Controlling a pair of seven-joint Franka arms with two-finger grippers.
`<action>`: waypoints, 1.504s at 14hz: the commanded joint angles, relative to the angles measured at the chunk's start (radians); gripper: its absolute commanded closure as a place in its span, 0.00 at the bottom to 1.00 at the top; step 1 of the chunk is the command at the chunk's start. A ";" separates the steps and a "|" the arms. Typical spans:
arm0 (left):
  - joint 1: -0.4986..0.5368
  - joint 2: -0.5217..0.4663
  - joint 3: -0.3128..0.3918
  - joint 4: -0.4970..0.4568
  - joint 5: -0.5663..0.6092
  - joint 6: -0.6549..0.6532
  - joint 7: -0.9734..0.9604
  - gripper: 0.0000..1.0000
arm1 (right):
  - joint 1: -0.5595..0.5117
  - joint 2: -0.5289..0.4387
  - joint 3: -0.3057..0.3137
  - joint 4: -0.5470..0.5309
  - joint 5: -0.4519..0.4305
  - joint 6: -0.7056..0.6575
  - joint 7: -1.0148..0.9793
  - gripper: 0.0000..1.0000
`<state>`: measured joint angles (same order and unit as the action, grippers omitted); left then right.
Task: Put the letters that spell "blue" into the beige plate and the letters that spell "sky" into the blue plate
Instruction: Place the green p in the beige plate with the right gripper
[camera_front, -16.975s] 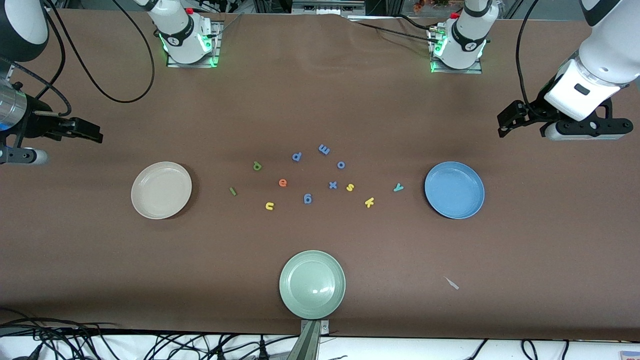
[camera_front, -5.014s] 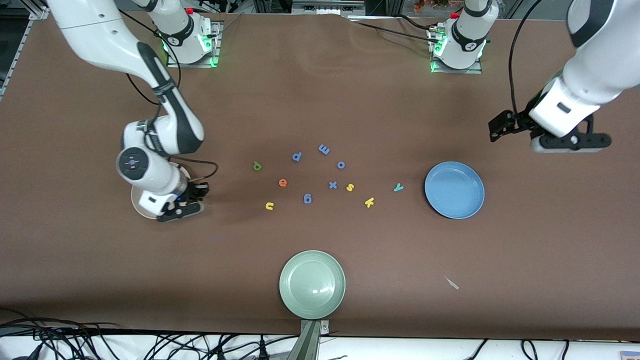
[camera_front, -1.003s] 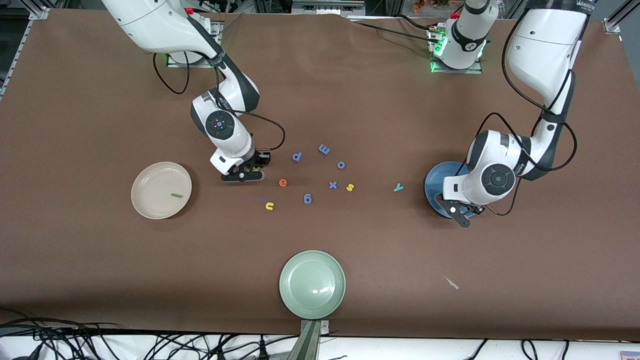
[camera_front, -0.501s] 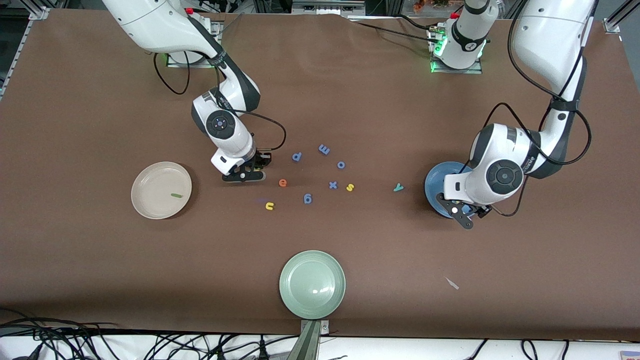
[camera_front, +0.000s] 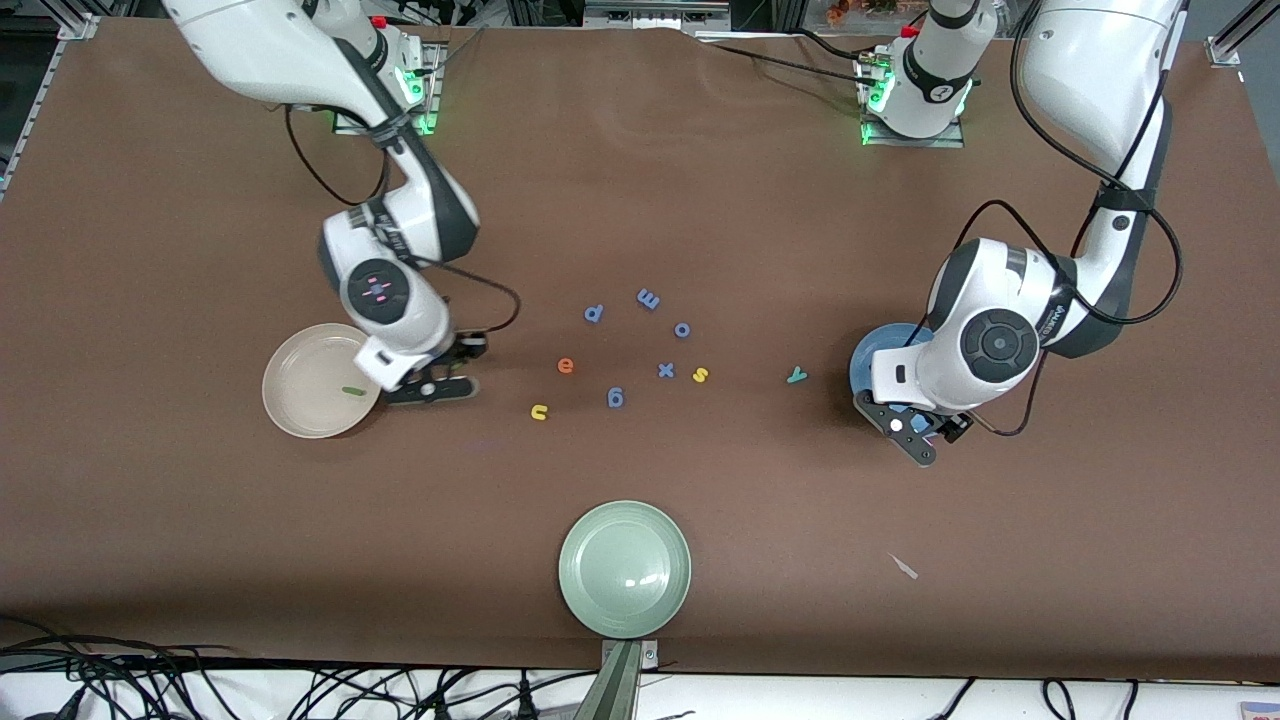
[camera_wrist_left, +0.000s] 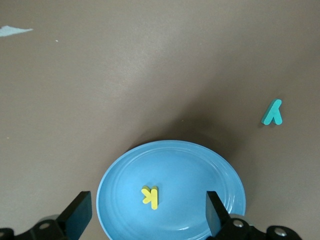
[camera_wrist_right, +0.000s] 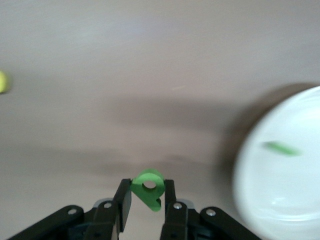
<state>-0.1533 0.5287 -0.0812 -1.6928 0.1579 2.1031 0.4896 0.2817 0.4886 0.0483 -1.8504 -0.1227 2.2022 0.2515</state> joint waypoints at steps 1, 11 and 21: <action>0.003 -0.010 -0.003 0.008 0.020 -0.022 -0.005 0.00 | -0.003 0.001 -0.095 0.031 0.006 -0.047 -0.159 0.88; -0.002 -0.010 -0.003 0.018 -0.007 -0.020 -0.019 0.00 | -0.089 0.050 -0.088 0.137 0.060 -0.085 -0.167 0.00; -0.126 0.039 -0.023 -0.007 -0.115 0.037 -0.219 0.00 | 0.091 0.232 0.004 0.367 0.069 -0.073 0.374 0.00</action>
<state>-0.2317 0.5496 -0.1074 -1.6863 0.0633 2.1122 0.3470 0.3627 0.6574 0.0297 -1.5798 -0.0679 2.1425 0.5468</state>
